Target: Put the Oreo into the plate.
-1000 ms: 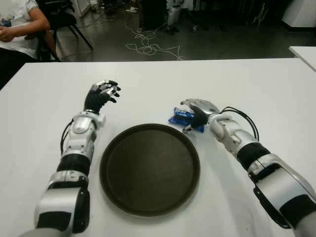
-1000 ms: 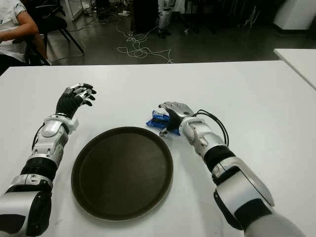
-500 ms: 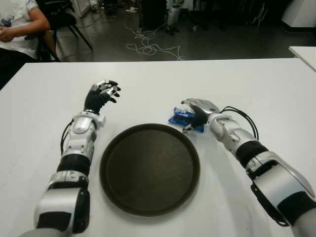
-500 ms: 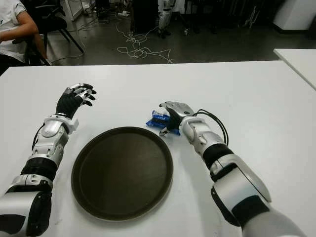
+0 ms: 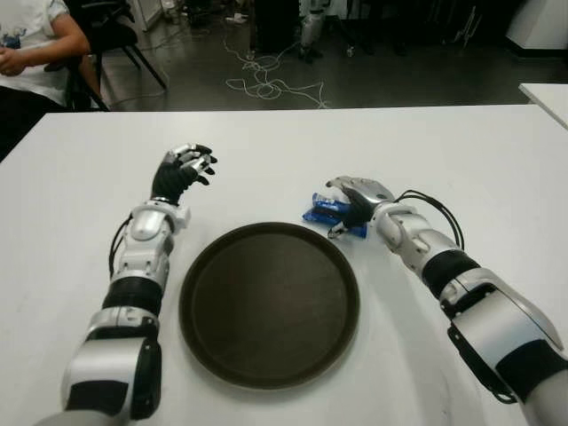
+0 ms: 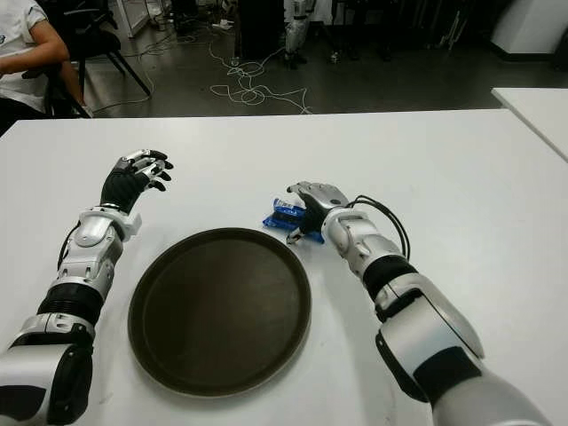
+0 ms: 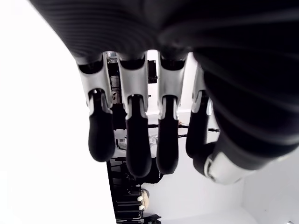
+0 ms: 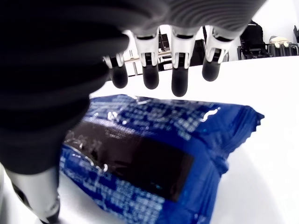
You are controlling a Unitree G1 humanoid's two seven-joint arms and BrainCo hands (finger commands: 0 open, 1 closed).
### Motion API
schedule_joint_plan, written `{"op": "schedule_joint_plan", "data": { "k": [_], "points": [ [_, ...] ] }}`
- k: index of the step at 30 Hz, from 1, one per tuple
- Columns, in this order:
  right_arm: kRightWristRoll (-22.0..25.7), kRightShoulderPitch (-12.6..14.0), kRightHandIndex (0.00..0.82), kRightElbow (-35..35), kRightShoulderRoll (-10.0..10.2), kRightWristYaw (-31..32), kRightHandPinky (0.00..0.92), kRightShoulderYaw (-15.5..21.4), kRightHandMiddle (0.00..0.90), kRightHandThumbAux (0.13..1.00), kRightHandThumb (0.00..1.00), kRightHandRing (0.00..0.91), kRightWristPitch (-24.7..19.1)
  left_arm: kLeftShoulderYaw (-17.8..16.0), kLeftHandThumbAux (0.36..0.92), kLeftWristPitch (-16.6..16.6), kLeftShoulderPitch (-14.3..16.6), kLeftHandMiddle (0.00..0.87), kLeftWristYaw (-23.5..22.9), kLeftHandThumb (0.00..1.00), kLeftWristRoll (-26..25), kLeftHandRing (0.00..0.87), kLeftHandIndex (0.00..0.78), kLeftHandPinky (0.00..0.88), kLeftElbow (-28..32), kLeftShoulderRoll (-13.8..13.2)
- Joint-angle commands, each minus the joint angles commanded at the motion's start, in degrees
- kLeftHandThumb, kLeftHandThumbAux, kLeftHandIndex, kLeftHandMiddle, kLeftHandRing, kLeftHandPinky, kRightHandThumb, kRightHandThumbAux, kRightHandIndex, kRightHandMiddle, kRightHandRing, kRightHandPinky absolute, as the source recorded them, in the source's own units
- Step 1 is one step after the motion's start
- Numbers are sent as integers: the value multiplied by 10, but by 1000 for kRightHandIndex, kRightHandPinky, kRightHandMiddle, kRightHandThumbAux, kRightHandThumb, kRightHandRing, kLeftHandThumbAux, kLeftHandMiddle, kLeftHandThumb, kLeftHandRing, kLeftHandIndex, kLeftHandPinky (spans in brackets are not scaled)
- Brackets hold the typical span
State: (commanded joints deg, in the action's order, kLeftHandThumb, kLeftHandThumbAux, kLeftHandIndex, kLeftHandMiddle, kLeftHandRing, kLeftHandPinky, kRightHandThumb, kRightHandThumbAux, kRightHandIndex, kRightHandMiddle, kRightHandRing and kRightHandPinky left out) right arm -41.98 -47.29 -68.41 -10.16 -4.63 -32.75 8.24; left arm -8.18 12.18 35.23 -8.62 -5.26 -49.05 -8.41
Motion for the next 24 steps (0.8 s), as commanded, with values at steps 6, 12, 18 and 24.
{"op": "schedule_joint_plan", "data": {
  "k": [6,12,18,24],
  "points": [
    [-1,-4,135,-21,-1,-11,100,-2,134,734,0,127,3,0,673,-1,1,464,1,833,-1,492,419,541,-1,1],
    [-1,-8,141,-39,-1,-21,114,-2,145,728,0,141,8,2,673,-1,0,466,2,833,2,503,419,570,2,1],
    [-4,-13,129,-46,-1,-17,111,-6,143,713,0,143,5,3,673,-3,1,465,2,833,1,510,419,574,1,1],
    [-2,-18,109,-41,-4,0,101,-9,132,700,0,133,2,3,673,-5,2,465,3,833,1,511,419,577,1,1]
  ]
}}
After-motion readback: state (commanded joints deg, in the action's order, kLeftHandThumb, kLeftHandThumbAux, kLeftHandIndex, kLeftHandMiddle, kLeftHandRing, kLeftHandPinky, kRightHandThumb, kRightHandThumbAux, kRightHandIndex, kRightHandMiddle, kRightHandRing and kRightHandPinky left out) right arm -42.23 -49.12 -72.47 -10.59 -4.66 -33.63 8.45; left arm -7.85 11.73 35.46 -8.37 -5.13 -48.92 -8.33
